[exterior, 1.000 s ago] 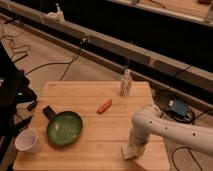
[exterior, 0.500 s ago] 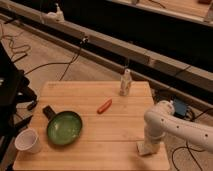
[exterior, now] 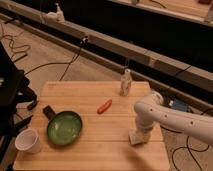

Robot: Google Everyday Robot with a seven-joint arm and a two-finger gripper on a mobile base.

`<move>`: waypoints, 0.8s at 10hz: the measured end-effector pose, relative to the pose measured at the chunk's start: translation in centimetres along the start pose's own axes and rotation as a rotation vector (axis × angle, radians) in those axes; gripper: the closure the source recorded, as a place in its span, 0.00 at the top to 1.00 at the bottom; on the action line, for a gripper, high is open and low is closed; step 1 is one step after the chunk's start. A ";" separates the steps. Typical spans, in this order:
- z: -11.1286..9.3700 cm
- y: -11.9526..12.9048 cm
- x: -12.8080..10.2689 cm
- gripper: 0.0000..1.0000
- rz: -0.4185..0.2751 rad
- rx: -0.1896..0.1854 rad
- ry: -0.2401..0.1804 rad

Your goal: Wipe the white sponge on the table

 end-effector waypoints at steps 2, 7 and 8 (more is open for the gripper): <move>0.4 1.1 -3.2 0.00 -0.059 -0.001 -0.044; 1.6 8.3 -1.6 0.00 -0.044 -0.039 -0.068; 1.3 8.3 0.6 0.00 -0.009 -0.041 -0.041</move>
